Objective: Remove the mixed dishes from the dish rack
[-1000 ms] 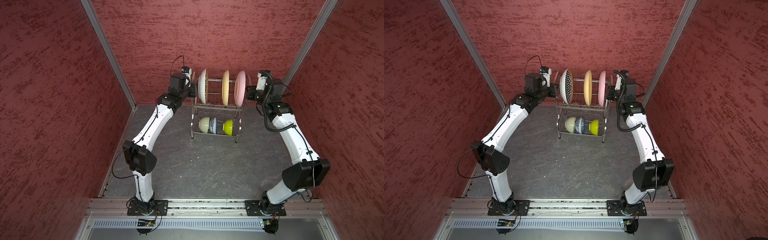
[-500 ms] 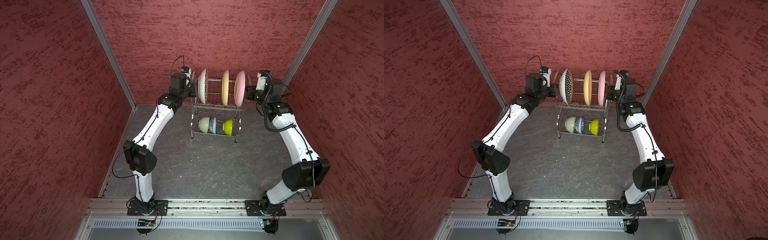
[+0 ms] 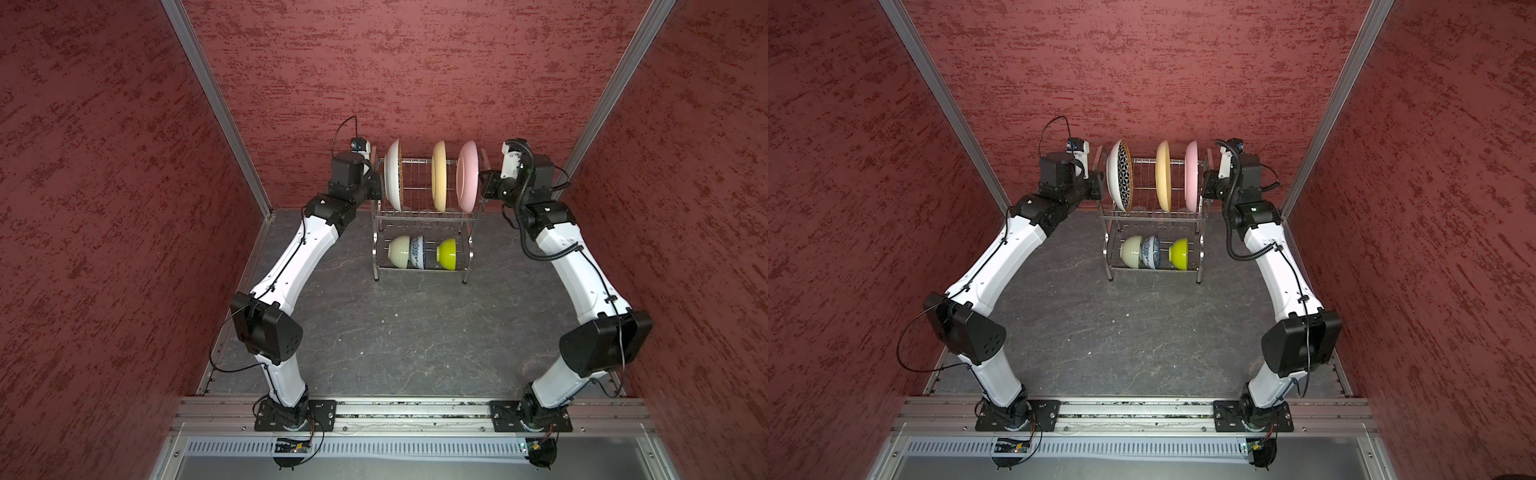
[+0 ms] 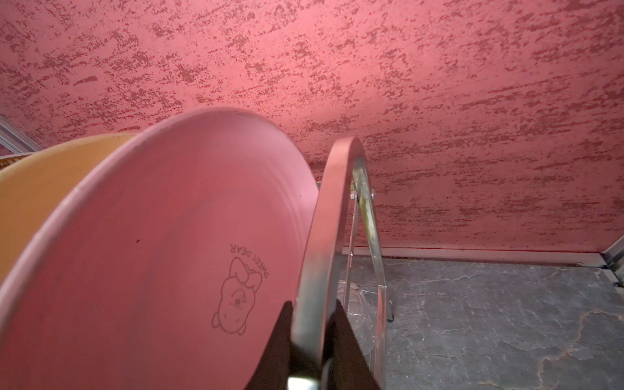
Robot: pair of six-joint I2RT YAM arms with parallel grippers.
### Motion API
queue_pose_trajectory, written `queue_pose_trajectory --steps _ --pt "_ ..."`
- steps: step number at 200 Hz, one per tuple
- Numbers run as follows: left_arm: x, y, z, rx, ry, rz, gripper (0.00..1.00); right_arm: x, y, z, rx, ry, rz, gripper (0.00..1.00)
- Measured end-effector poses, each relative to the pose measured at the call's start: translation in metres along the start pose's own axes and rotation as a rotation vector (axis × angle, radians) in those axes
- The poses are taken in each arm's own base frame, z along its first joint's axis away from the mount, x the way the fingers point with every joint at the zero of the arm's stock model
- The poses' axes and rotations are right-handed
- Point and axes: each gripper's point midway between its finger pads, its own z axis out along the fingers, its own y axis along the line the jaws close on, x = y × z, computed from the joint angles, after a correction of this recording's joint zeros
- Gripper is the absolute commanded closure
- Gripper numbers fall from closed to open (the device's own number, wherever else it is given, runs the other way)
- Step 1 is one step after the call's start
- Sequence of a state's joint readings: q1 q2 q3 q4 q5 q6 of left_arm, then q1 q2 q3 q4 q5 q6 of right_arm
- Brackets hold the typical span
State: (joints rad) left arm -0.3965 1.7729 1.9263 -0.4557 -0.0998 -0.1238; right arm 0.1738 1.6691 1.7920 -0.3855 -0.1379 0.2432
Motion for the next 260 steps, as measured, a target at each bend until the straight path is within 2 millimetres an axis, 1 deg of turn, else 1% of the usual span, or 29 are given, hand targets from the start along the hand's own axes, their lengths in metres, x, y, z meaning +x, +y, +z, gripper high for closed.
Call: queue_pose_trajectory --steps 41,69,91,105,131,136,143,151,156,164,180,189,196,208,221,229,242,260 --pt "0.002 0.009 -0.011 -0.016 -0.014 -0.011 1.00 0.002 0.010 0.006 -0.020 0.007 -0.007 1.00" --pt "0.003 0.024 -0.021 -0.044 -0.016 -0.028 1.00 0.004 0.025 0.014 -0.052 0.014 -0.018 1.00" --pt "0.003 0.035 -0.024 -0.064 -0.007 -0.034 1.00 0.007 0.036 0.016 -0.069 0.019 -0.020 1.00" --pt "0.003 0.038 -0.024 -0.065 -0.006 -0.037 1.00 0.008 0.038 0.016 -0.069 0.019 -0.018 1.00" --pt "0.003 0.036 -0.024 -0.052 -0.003 -0.037 0.98 0.008 0.037 0.017 -0.060 0.015 -0.017 1.00" --pt "0.003 0.036 -0.024 -0.052 -0.003 -0.037 0.98 0.008 0.036 0.016 -0.059 0.014 -0.017 0.97" --pt "0.003 0.037 -0.024 -0.051 -0.003 -0.038 0.95 0.008 0.036 0.016 -0.058 0.010 -0.018 0.89" --pt "0.003 0.036 -0.023 -0.048 -0.003 -0.038 0.89 0.008 0.036 0.015 -0.056 0.003 -0.018 0.80" --pt "0.003 0.036 -0.024 -0.046 -0.003 -0.038 0.87 0.008 0.035 0.015 -0.053 -0.001 -0.013 0.77" --pt "0.003 0.035 -0.024 -0.044 -0.003 -0.038 0.88 0.010 0.034 0.014 -0.052 0.003 0.010 0.74" --pt "0.004 0.035 -0.026 -0.042 -0.004 -0.039 0.88 0.029 0.032 0.013 -0.038 0.050 0.039 0.73" --pt "0.004 0.035 -0.028 -0.042 -0.007 -0.042 0.86 0.036 0.031 0.013 -0.032 0.063 0.043 0.73" --pt "0.004 0.035 -0.030 -0.042 -0.009 -0.043 0.80 0.036 0.031 0.012 -0.030 0.061 0.044 0.71" --pt "0.005 0.035 -0.034 -0.039 -0.008 -0.048 0.69 0.039 0.031 0.007 -0.029 0.068 0.055 0.63" --pt "0.006 0.035 -0.042 -0.039 -0.005 -0.063 0.62 0.044 0.031 0.001 -0.026 0.082 0.064 0.58" --pt "0.003 0.034 -0.049 -0.036 -0.012 -0.069 0.60 0.045 0.031 -0.003 -0.025 0.088 0.069 0.56" --pt "-0.008 0.032 -0.062 -0.030 -0.041 -0.084 0.58 0.045 0.033 -0.009 -0.028 0.084 0.070 0.55" --pt "-0.022 0.029 -0.080 -0.024 -0.082 -0.092 0.56 0.046 0.033 -0.018 -0.029 0.081 0.072 0.54"
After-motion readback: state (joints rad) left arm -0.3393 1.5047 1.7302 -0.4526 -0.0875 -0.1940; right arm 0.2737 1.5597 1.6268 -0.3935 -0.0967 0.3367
